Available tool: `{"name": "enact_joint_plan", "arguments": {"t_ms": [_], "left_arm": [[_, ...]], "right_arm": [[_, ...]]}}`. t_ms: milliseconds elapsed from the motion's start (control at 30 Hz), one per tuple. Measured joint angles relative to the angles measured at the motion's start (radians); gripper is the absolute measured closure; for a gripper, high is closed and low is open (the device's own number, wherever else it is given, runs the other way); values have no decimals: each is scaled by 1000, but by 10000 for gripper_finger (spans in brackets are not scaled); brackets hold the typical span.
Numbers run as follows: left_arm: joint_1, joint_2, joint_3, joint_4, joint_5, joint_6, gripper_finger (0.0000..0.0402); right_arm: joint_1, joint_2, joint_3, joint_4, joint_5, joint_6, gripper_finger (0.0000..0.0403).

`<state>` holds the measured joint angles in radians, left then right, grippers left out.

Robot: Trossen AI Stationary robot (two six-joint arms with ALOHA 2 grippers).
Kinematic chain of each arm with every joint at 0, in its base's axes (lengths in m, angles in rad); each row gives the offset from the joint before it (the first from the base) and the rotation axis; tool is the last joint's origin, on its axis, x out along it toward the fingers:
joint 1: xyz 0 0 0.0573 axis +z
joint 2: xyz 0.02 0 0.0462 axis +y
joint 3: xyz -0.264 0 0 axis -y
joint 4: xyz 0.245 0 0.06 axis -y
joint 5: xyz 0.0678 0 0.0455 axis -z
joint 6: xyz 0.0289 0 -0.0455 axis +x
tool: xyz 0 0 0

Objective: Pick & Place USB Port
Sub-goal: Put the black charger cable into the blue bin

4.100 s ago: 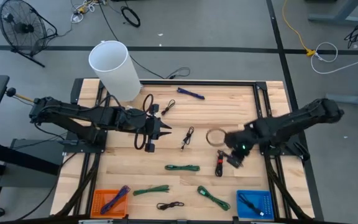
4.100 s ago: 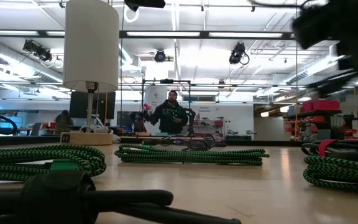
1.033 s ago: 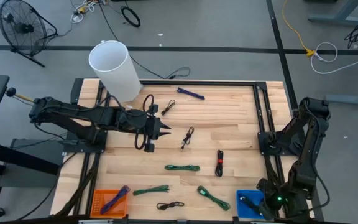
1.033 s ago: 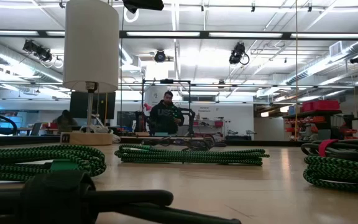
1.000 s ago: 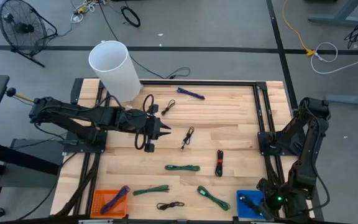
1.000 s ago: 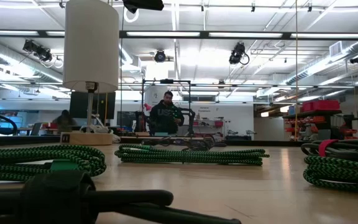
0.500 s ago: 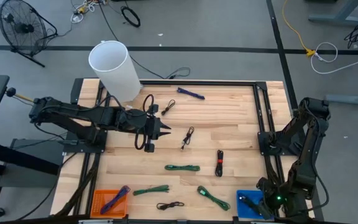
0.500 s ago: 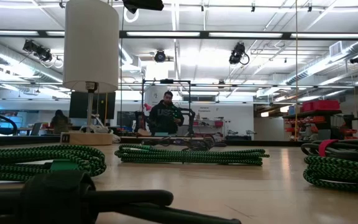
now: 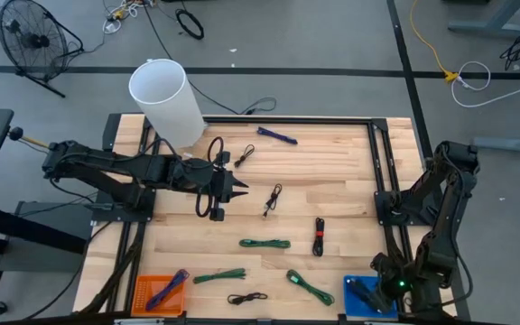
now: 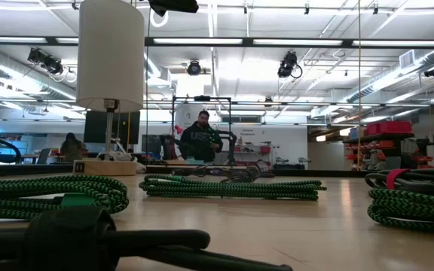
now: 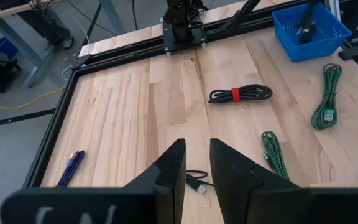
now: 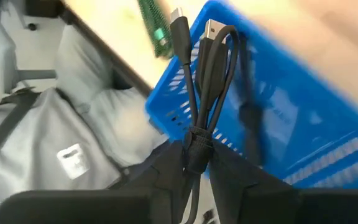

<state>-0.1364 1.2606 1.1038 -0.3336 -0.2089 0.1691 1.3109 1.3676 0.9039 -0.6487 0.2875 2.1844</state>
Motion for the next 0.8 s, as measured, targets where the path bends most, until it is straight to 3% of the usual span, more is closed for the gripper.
{"name": "enact_joint_plan", "arguments": {"t_ms": [600, 800], "left_arm": [[0, 0, 0, 0, 0, -1, 323], [0, 0, 0, 0, 0, -1, 323]], "right_arm": [[-40, -1, -1, -27, -63, 0, 330], [-49, -1, -1, -38, -76, 10, 300]]}}
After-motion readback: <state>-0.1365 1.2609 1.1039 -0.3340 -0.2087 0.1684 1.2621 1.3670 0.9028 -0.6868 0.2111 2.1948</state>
